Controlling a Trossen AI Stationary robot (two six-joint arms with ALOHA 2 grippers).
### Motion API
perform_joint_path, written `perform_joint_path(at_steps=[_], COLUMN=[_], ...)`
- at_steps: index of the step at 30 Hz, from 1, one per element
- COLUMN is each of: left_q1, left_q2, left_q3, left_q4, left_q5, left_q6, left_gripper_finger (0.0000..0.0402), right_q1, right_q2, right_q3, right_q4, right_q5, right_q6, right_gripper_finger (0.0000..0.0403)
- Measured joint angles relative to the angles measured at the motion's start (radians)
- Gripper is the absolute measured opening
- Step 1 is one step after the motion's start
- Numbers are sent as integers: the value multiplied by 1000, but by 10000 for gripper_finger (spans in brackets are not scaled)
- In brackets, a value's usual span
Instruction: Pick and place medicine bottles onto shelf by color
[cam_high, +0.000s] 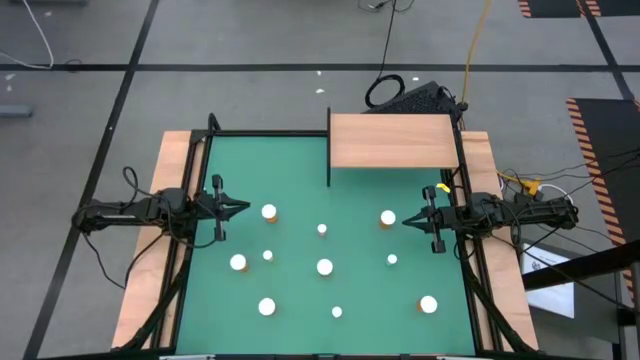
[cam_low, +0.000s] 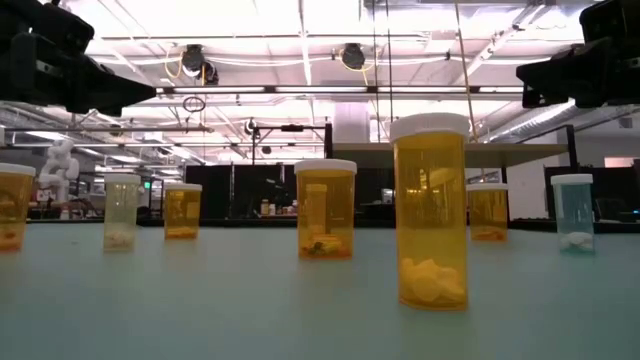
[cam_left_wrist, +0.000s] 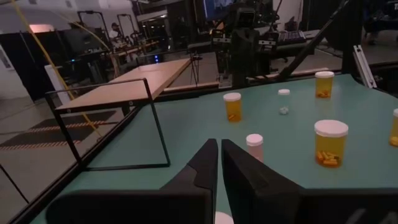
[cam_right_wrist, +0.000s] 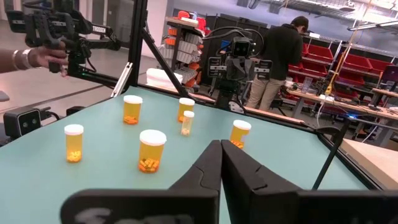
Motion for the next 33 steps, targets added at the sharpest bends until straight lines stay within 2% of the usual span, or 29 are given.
perform_joint_path(at_steps=[4, 9, 17, 24, 33], left_q1=[0, 0, -1, -3, -19], left_q2=[0, 0, 1, 53, 270], left_q3=[0, 0, 41, 203, 465], left_q4=[0, 3, 28, -65, -138], left_q5=[0, 0, 45, 63, 64], left_q6=[-15, -141, -168, -191, -142], left_gripper_finger=[26, 26, 26, 26, 26], right_q1=[0, 0, 0, 0, 0], right_q2=[0, 0, 0, 0, 0], right_q3=[0, 0, 0, 0, 0], right_q4=[0, 1, 8, 30, 115], right_q5=[0, 0, -1, -1, 0], right_q6=[0, 0, 55, 109, 193], right_gripper_finger=[0, 0, 0, 0, 0])
